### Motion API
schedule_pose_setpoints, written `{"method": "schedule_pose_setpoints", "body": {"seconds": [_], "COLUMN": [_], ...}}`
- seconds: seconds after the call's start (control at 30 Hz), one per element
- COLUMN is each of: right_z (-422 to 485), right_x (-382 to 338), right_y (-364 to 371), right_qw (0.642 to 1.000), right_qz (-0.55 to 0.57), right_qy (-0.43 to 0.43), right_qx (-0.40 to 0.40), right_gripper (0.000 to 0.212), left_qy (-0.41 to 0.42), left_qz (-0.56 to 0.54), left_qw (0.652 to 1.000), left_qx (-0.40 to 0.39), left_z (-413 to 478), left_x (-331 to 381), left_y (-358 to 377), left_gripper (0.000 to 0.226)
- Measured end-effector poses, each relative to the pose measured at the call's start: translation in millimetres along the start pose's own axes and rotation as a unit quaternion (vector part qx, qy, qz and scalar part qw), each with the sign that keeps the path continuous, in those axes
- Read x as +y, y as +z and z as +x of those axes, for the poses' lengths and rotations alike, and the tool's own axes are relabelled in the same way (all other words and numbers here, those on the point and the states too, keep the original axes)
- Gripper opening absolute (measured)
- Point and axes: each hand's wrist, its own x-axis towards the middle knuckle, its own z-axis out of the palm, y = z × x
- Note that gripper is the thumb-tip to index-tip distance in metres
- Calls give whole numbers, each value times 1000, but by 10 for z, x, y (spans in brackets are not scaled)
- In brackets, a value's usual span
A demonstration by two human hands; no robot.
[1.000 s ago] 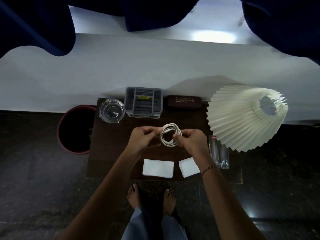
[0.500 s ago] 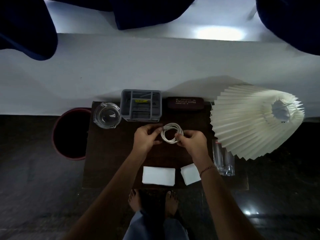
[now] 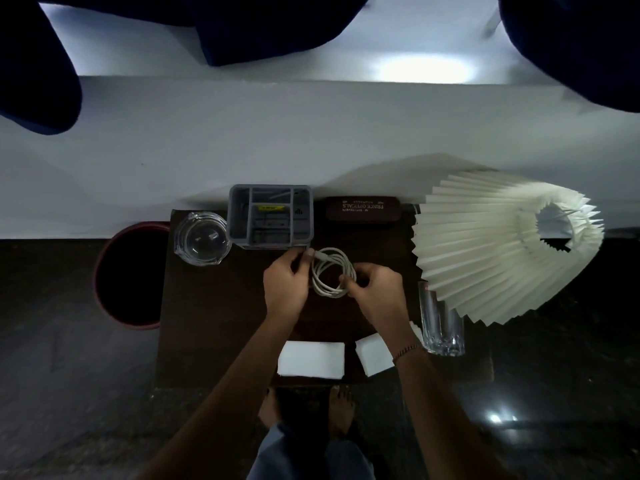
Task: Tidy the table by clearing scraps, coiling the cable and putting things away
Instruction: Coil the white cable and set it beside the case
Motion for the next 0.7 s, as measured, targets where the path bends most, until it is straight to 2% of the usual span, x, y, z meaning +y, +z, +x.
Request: {"method": "schedule_pose_setpoints", "body": {"seconds": [0.1,0.17,0.27,0.33,0.47,0.6,0.7], "right_z": [-42,-62,-72,-73,-98,-128,-133], "right_x": [24,38,62,86,140,168,164], "right_y": [26,39,35,16,-26,-36,-40], "right_qw": [1000,1000,999,999,999,999,998], "right_qz": [16,23,31,33,34,29,18], "right_qy": [-10,-15,-14,-10,-10,-11,-16], "right_qx": [-11,-6,1,5,-12,-37,-55], "right_gripper": [27,28,29,28,26,26,27], "left_qy": [-74,-82,-3,36,81,122,149], "left_qz": [-29,-38,-35,-33,1,25,66], "left_qw": [997,995,999,998,996,988,982], "left_qx": [-27,-33,-18,-39,-48,-97,-92], "left_z": [44,36,-33,-94,-205,-232,-213], "left_x": [-16,-3,19,-2,-68,-97,-88], "left_y": [-4,1,-12,-23,-32,-75,-127], "left_gripper": [20,17,13,15,17,23,17]}}
